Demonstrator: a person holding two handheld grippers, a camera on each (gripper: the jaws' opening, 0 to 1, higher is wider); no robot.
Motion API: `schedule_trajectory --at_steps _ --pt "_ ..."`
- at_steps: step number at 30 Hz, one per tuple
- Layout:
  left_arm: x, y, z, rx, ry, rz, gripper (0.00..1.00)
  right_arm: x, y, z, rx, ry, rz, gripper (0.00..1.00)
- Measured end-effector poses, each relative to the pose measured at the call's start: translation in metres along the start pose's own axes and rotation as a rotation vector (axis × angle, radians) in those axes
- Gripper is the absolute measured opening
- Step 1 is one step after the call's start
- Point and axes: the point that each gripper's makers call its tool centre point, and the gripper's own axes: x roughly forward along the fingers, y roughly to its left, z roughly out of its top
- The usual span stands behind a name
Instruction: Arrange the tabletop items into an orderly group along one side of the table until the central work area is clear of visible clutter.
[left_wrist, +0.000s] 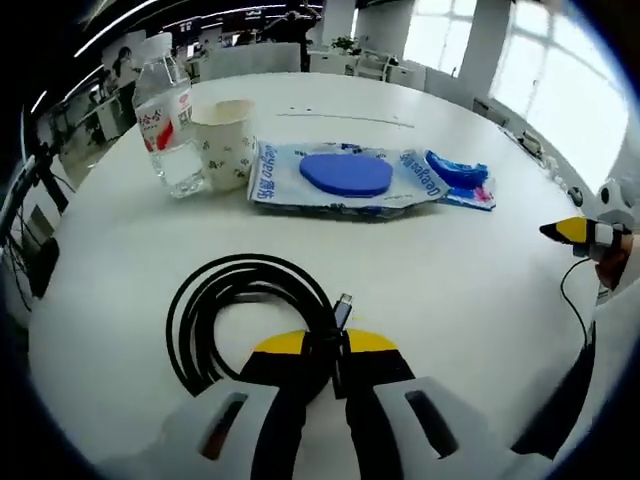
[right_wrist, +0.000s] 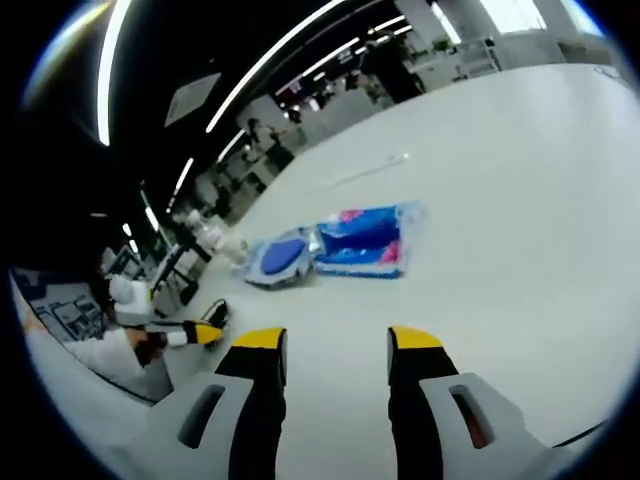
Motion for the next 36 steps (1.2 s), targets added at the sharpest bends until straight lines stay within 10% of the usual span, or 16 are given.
schedule_trajectory --at_steps 7,21,30,36 --pt "-0.025 -0.029 0.040 -0.226 -0.132 -0.133 0.09 0.004 0.010 -0.003 0.006 0.017 0.037 0.38" --pt "-0.088 -0.151 0.131 -0.630 -0.309 -0.785 0.09 0.032 0.110 0.015 0.201 0.023 0.400 0.57" --pt "-0.131 -0.181 0.159 -0.593 -0.448 -1.045 0.09 0.018 0.157 0.038 0.512 -0.037 0.685 0.58" --pt "-0.140 -0.190 0.154 -0.563 -0.421 -1.118 0.09 0.004 0.168 0.054 0.633 -0.097 0.800 0.63"
